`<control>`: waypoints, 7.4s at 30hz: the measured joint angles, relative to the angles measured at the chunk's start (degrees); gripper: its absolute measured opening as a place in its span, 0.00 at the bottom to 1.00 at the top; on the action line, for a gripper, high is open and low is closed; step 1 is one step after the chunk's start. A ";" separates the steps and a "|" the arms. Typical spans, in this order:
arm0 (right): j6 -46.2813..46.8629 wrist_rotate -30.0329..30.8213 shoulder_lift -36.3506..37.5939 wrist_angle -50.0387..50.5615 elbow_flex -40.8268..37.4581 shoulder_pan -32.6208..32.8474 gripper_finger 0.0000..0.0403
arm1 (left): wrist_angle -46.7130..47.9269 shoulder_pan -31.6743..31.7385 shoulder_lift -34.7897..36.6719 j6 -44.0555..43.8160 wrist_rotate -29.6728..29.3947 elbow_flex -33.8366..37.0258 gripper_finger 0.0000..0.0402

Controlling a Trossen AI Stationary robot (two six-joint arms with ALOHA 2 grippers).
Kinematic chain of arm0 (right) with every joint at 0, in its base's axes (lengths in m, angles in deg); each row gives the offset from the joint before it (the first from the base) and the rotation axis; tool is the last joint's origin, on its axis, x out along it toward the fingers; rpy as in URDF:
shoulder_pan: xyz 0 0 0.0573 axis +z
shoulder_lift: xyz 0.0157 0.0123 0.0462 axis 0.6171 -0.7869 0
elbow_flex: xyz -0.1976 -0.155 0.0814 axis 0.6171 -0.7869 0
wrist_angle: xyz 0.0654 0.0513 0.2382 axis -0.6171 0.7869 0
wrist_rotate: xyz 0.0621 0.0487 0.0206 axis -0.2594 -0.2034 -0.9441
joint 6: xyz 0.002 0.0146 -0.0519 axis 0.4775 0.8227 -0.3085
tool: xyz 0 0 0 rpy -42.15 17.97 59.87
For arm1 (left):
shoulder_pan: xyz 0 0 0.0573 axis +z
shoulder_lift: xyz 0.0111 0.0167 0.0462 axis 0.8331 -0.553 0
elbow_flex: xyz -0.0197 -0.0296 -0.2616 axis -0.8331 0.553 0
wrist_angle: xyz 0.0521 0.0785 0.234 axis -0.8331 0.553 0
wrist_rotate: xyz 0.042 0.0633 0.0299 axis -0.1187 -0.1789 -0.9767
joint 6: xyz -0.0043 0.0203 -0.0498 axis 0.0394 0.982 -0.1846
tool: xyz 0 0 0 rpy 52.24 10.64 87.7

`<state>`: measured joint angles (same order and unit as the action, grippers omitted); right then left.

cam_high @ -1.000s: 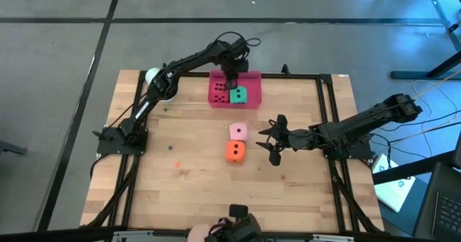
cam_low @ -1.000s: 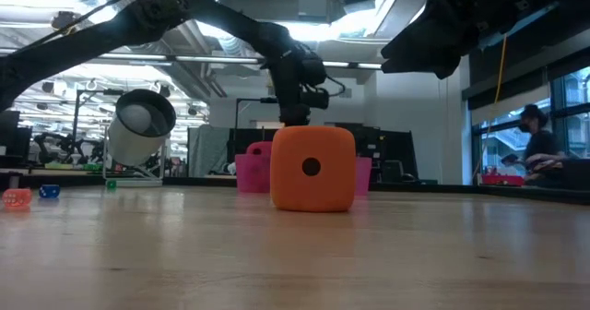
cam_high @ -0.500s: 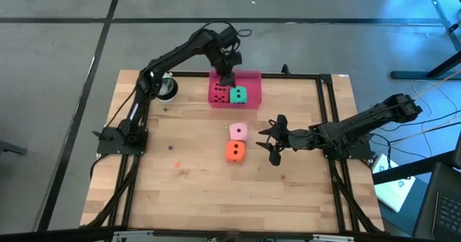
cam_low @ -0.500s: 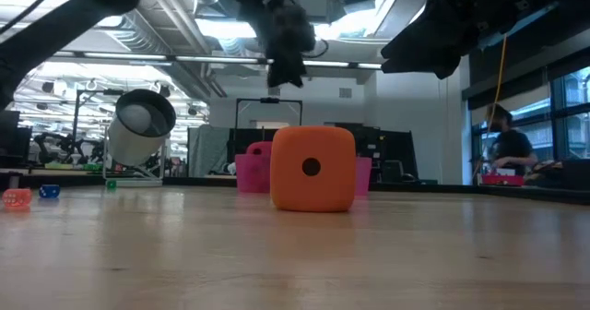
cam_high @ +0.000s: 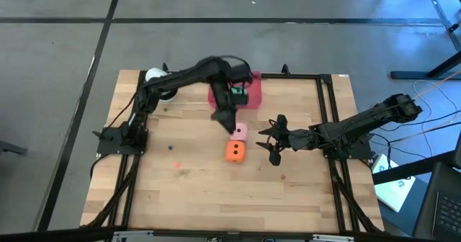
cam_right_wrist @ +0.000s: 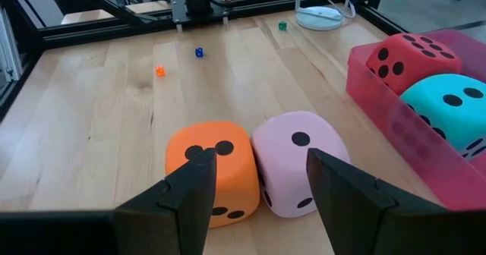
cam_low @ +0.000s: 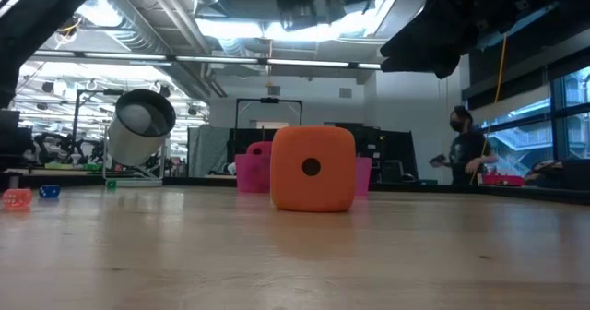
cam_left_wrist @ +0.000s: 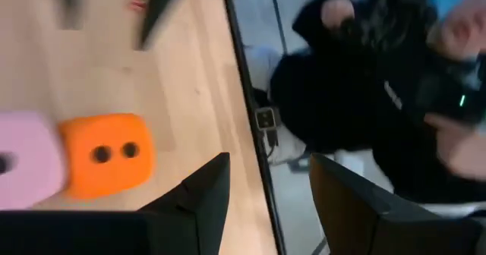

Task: Pick & Place Dice
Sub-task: Put the right orange die into the pink bin

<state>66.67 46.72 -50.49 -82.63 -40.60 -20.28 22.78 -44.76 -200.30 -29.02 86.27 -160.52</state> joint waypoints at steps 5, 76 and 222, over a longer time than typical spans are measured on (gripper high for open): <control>-0.08 0.01 0.00 -0.50 0.00 0.00 0.51 | -9.01 -5.23 0.31 0.35 -6.40 0.00 0.42; -1.93 6.41 0.00 -7.80 0.00 -0.26 0.51 | -105.21 -2.59 47.61 -23.68 -38.05 90.97 0.16; -1.20 6.51 0.02 -3.80 -0.02 -0.26 0.51 | -64.92 -20.64 15.42 -27.05 -47.22 57.13 0.78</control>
<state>65.47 53.23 -50.46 -86.43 -40.62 -20.54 -42.14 -65.40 -184.89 -56.07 39.05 -103.39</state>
